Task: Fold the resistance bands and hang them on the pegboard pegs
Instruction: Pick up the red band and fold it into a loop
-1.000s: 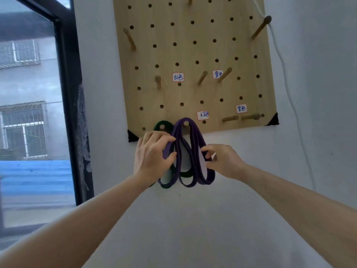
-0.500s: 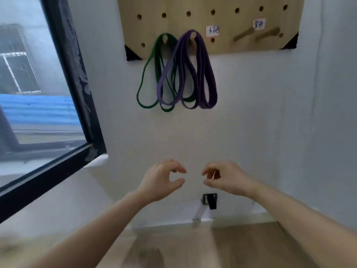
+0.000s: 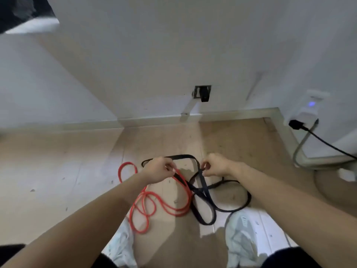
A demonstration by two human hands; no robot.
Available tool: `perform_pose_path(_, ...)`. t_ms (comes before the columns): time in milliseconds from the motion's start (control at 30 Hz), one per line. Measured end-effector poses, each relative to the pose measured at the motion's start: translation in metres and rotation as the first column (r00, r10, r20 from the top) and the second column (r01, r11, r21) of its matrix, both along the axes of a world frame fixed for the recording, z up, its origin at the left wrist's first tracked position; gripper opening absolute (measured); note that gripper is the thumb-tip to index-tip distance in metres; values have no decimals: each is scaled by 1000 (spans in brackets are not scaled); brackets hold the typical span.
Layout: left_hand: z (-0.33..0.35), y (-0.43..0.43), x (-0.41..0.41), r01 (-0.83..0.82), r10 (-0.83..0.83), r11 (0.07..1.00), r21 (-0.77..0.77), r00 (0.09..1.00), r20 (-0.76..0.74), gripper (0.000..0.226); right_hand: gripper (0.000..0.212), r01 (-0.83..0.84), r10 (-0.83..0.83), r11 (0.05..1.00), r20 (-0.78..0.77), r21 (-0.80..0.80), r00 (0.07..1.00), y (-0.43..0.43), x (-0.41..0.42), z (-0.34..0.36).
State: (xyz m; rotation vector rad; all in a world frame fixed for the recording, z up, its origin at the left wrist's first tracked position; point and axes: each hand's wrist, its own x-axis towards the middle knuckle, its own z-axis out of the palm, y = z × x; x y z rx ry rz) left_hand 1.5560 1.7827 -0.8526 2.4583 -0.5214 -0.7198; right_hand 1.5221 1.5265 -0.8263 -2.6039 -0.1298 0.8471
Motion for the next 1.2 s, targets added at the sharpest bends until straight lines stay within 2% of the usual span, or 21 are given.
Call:
perform_pose_path(133,-62,2,-30,52,-39,992,115,994,-106,27,28,4,-6,1000,-113,-19,994,-2,-34,-67)
perform_pose_path(233,-101,7,-59,151,-109,960,237,977,-181,41,40,-45,33,997,-187,-59,982,-7,-59,-104)
perform_pose_path(333,-128,13,-84,254,-219,893,372,966,-136,51,56,-76,52,991,-200,-112,978,-10,-71,-123)
perform_pose_path(433,-134,15,-96,273,-298,832,483,954,-25,38,64,-79,50,988,-211,-134,976,-14,-72,-133)
perform_pose_path(533,-139,18,-98,245,-285,839,485,959,9,27,66,-99,65,984,-224,-145,972,-16,-76,-138)
perform_pose_path(600,-138,20,-94,196,-215,884,425,977,-3,27,66,-108,69,983,-242,-151,968,-15,-79,-140)
perform_pose_path(700,-120,16,-82,17,2,980,196,995,-100,22,56,-110,69,983,-256,-148,964,-12,-83,-140)
perform_pose_path(767,-100,10,-66,-125,131,991,45,973,-190,15,60,-96,62,986,-237,-135,970,-10,-82,-137)
perform_pose_path(833,-74,5,-45,-186,167,980,-65,960,-223,9,61,-76,53,990,-186,-118,981,-8,-77,-127)
perform_pose_path(867,-59,3,-34,-177,153,979,-100,965,-211,4,57,-52,37,994,-148,-98,988,-5,-72,-120)
perform_pose_path(933,-27,1,-14,-109,89,984,-143,986,-141,9,57,47,-46,999,-62,1,997,3,-61,-108)
perform_pose_path(1033,23,1,6,-23,17,985,-169,999,-39,14,80,251,-268,930,28,267,963,22,-40,-91)
perform_pose_path(1100,59,1,13,11,-4,985,-172,999,43,15,88,304,-342,862,23,406,939,36,-29,-78)
perform_pose_path(1200,115,6,16,4,25,974,-225,992,125,10,95,341,-390,791,-10,508,921,53,-20,-67)
